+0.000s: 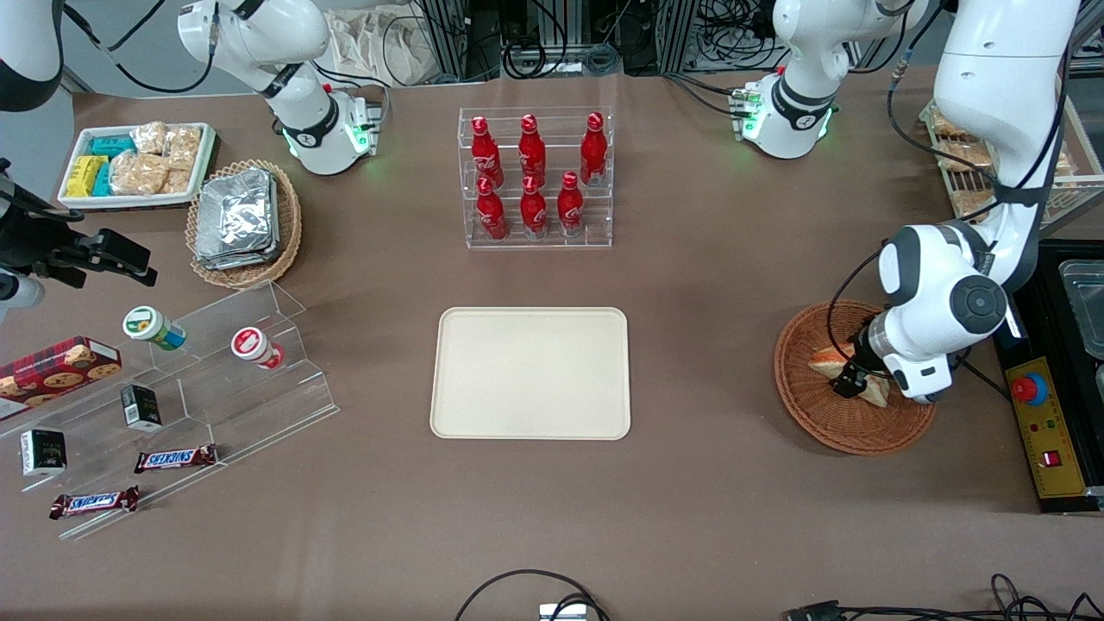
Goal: Place sandwich from basket to tray
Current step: 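Close the left gripper on the sandwich's edge, then lift the sandwich and carry it toward the beige tray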
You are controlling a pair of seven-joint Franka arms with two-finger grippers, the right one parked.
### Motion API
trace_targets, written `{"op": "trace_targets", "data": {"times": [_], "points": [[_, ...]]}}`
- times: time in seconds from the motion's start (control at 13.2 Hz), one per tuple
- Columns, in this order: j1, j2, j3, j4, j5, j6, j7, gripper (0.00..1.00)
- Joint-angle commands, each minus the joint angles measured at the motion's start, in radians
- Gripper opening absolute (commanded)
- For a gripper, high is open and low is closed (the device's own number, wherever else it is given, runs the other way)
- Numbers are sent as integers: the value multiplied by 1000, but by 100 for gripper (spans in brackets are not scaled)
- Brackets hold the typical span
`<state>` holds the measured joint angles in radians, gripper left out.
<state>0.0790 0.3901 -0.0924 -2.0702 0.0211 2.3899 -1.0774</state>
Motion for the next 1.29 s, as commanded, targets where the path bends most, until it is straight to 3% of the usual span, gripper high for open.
{"op": "trace_targets", "data": {"times": [0.0, 0.08, 0.15, 0.46, 0.68, 0.91, 1.22], "points": [[2, -2, -3, 7, 16, 8, -27, 31], [2, -5, -3, 7, 17, 8, -27, 4], [1, -7, -4, 7, 17, 8, -27, 0], [-10, -57, -9, 28, 57, -52, -12, 0], [-59, -131, -26, 167, 106, -374, 19, 0], [-68, -126, -156, 336, 91, -605, 97, 0], [-70, -64, -356, 444, 68, -604, 140, 0]]}}
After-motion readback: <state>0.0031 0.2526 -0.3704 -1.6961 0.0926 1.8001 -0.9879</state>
